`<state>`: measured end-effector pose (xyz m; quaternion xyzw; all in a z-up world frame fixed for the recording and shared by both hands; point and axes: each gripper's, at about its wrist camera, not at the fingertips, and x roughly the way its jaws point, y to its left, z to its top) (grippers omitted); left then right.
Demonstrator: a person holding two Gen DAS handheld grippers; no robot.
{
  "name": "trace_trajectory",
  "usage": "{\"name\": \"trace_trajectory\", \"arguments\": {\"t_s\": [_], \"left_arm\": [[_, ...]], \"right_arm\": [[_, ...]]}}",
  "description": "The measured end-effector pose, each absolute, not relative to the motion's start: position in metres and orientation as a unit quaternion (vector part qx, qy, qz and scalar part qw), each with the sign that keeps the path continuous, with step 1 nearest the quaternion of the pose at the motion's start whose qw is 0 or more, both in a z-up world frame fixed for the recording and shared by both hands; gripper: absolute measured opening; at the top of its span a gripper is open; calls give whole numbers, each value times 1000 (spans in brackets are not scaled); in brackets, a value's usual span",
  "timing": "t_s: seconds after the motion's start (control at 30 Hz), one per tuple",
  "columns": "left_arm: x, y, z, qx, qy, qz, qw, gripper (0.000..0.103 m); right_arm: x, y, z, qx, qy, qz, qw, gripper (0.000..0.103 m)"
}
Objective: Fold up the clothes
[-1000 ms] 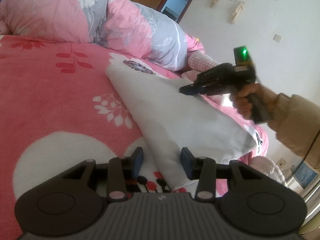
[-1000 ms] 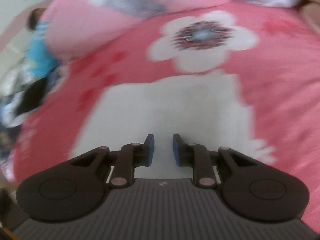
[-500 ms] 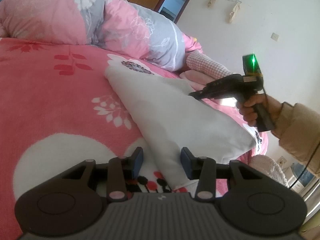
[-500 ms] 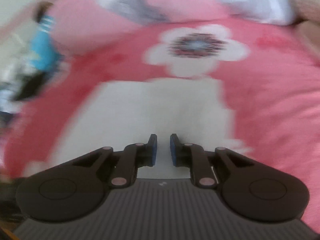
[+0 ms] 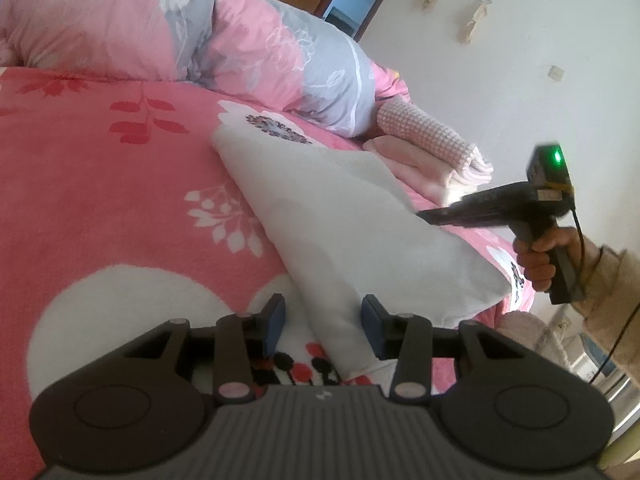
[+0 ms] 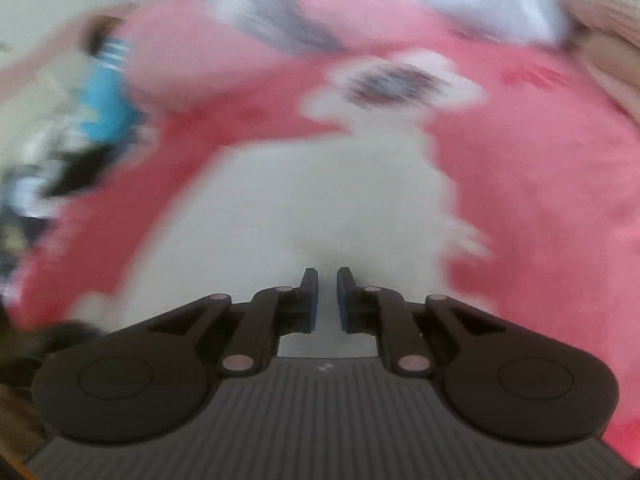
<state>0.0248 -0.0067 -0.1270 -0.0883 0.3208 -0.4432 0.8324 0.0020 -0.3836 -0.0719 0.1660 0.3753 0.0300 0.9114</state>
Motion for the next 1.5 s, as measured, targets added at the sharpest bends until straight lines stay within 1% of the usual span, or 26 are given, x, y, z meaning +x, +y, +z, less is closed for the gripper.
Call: {"name": "trace_trajectory", "arguments": {"t_s": [0.03,0.07,0.1,0.2,0.27,0.37,0.43,0.5,0.53,0.57,0.63,0.7,0.77,0.87,1.0,1.13,1.23,1.3,1.37,1.4,1.47,1.5], "left_arm": [[25,-7,-126,-88,325,-440,833,43],[25,-8,-125,-88,329,-437,833,43],[25,-8,-124,-88,333,-433,833,44],[24,-12,-119,-80,345,-418,837,44],[22,-16,-116,-70,350,-407,840,44],[20,-23,-111,-57,359,-390,846,46],[17,-26,-108,-51,364,-380,849,47],[15,-29,-105,-43,367,-373,851,48],[14,-31,-104,-38,367,-370,853,49],[13,-32,-103,-34,368,-367,854,49],[12,-35,-102,-29,369,-364,855,50],[11,-38,-102,-26,370,-360,856,52],[10,-41,-101,-19,371,-356,857,54],[8,-43,-100,-11,370,-353,859,55],[7,-43,-99,-10,370,-351,860,55],[6,-43,-99,-8,370,-350,861,57],[5,-43,-99,-8,370,-348,861,58],[4,-42,-98,-11,370,-345,862,60],[2,-42,-97,-15,370,-340,864,63],[-1,-42,-95,-13,370,-336,866,64],[-6,-41,-91,-5,370,-328,869,72],[-8,-41,-89,-1,370,-324,871,74]], "right_arm": [[-4,-395,-73,181,370,-10,911,0],[-11,-406,-71,195,363,-68,909,8],[-19,-413,-69,212,351,-91,907,8],[-44,-421,-61,269,308,-79,909,8],[-52,-414,-60,302,289,-29,908,8],[-45,-390,-66,300,295,49,906,10],[-40,-377,-73,296,305,88,901,14],[-40,-380,-85,293,326,81,895,13],[-49,-386,-86,294,324,56,897,8],[-60,-393,-86,296,319,25,900,9],[-83,-408,-85,300,306,-37,903,16],[-103,-419,-83,312,286,-78,903,16],[-118,-417,-78,341,246,-59,905,16],[-119,-390,-68,332,220,16,917,16],[-94,-344,-75,315,241,109,911,16],[-91,-331,-102,293,289,69,909,15],[-113,-338,-107,310,285,52,906,15],[-130,-338,-101,306,283,28,909,18],[-144,-336,-94,300,270,18,915,24],[-149,-336,-91,304,261,20,916,25],[-150,-334,-89,321,244,34,914,29],[-148,-332,-87,324,239,39,915,31]]}}
